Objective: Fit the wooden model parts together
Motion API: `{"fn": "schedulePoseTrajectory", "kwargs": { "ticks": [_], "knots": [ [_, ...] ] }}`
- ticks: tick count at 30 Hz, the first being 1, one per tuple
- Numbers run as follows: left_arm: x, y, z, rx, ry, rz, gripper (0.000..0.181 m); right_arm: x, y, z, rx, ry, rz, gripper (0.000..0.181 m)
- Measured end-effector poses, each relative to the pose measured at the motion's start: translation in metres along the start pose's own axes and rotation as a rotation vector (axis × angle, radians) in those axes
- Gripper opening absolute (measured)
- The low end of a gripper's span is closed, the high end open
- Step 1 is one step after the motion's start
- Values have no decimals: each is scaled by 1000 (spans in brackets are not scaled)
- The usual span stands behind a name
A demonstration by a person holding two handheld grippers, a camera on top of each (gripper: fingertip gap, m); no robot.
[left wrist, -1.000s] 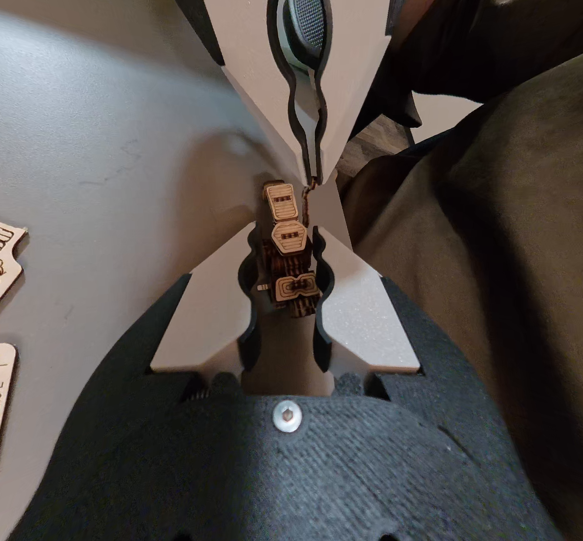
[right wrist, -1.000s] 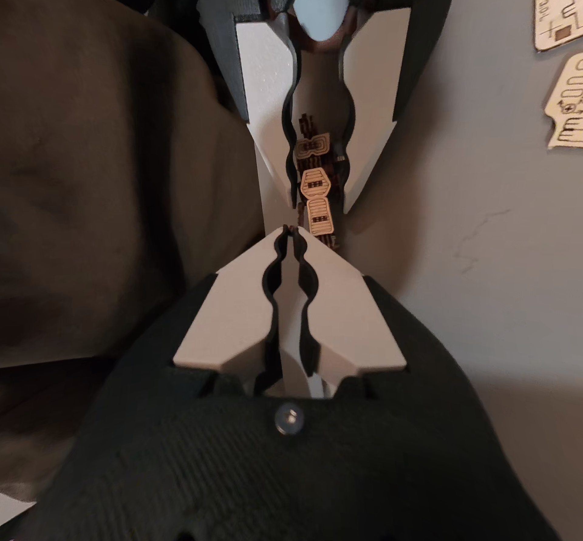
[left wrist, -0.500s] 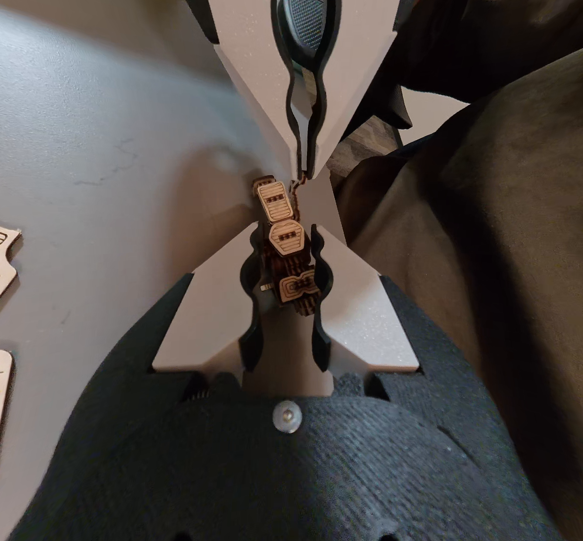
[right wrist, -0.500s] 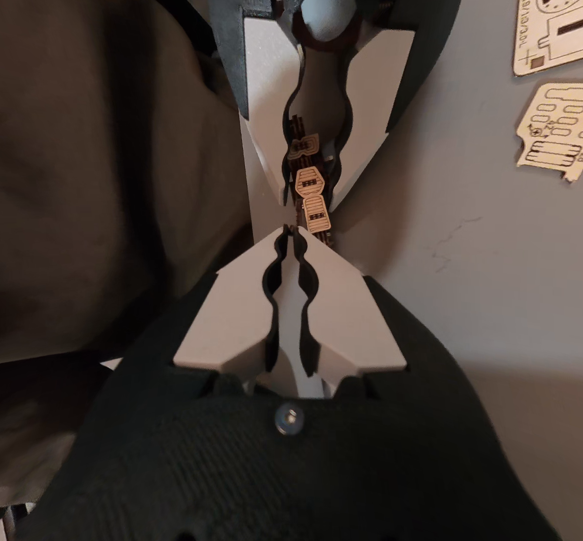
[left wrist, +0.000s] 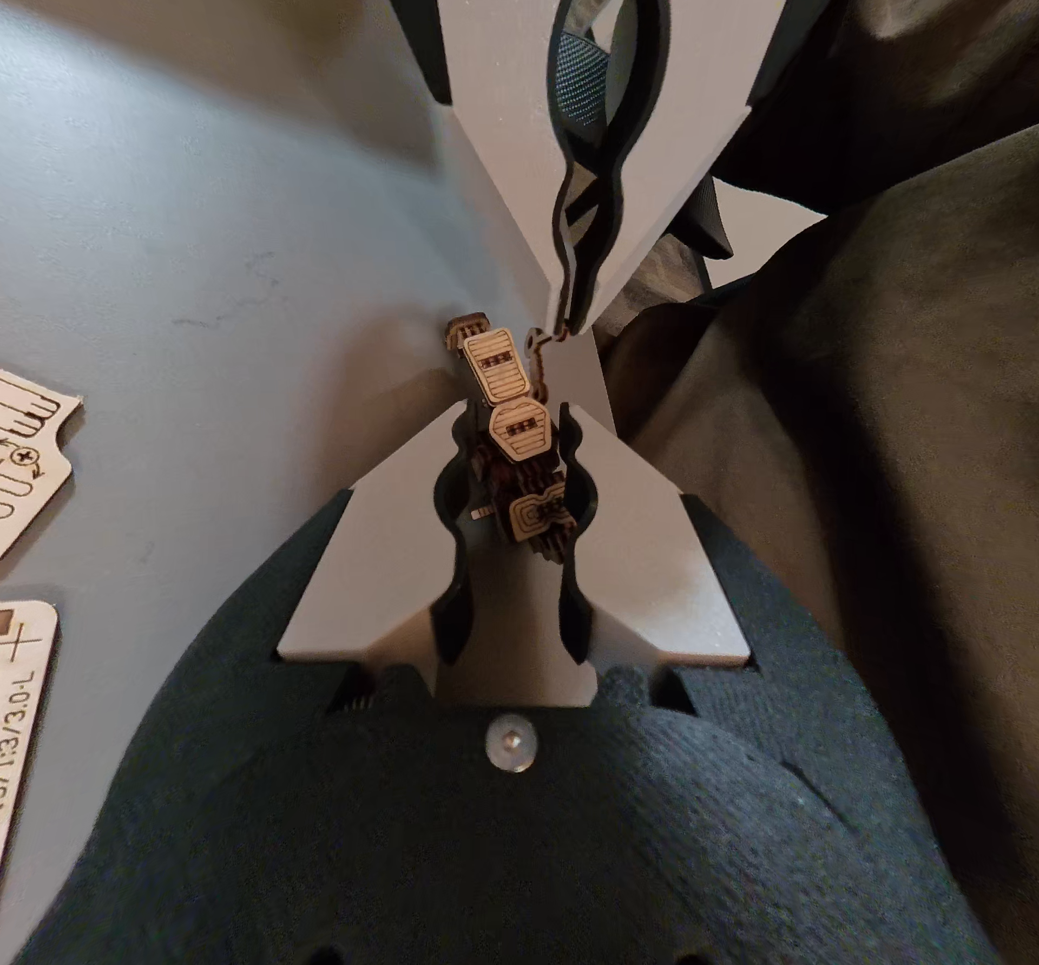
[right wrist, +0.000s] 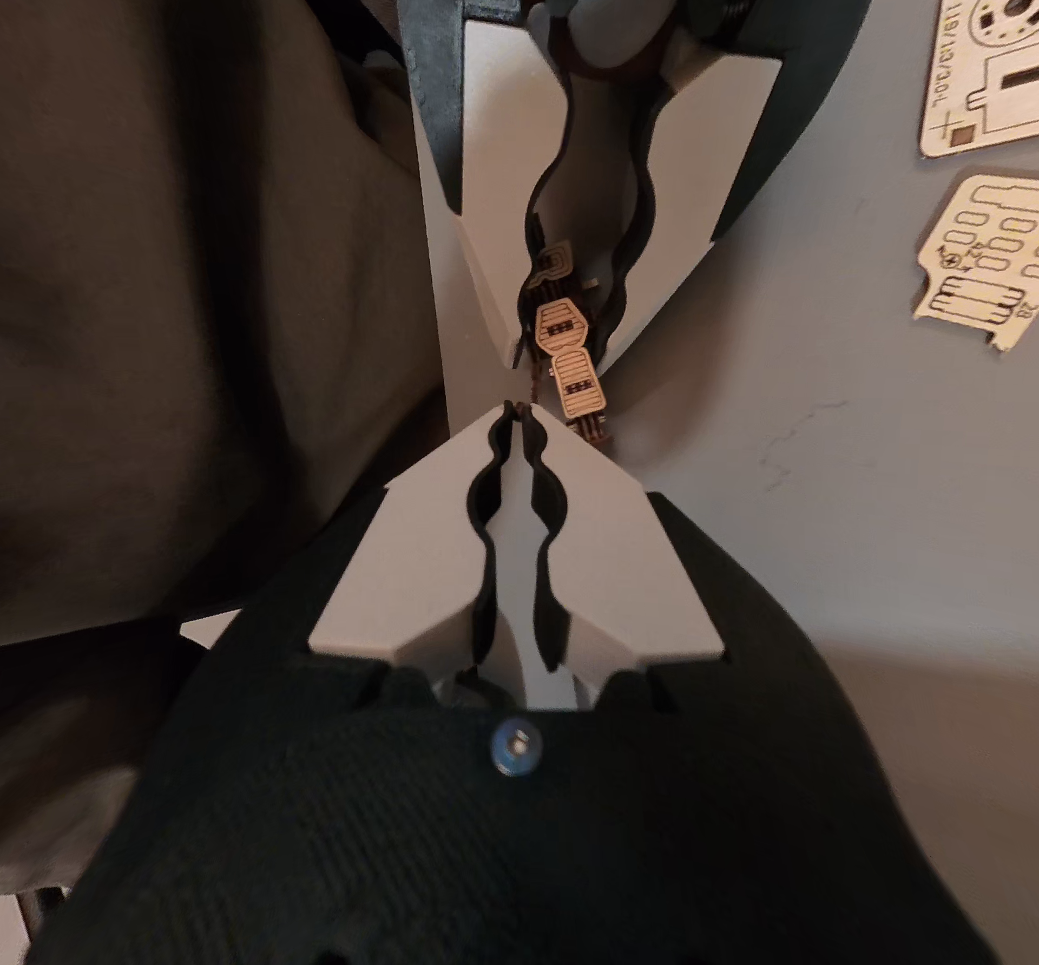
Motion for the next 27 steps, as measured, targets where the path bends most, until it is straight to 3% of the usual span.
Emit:
{"fn": "schedulePoseTrajectory", "kwargs": {
  "ticks": [16, 27],
  "knots": [
    [10, -7, 5, -84, 11, 125, 25, -6, -9, 2, -113, 105, -62, 1],
    [12, -6, 5, -84, 40, 167, 25, -3, -8, 0, -32, 81, -136, 1]
  ]
}}
Point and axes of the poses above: each gripper's, where its closed fingertips meet, y back along the fingers, z out of its underside, x = y × z across the jaws, the point moved 2 cm from there along y, back along the fingers, and after that the axes turned 7 degrees about z, right-handed, at the moved point
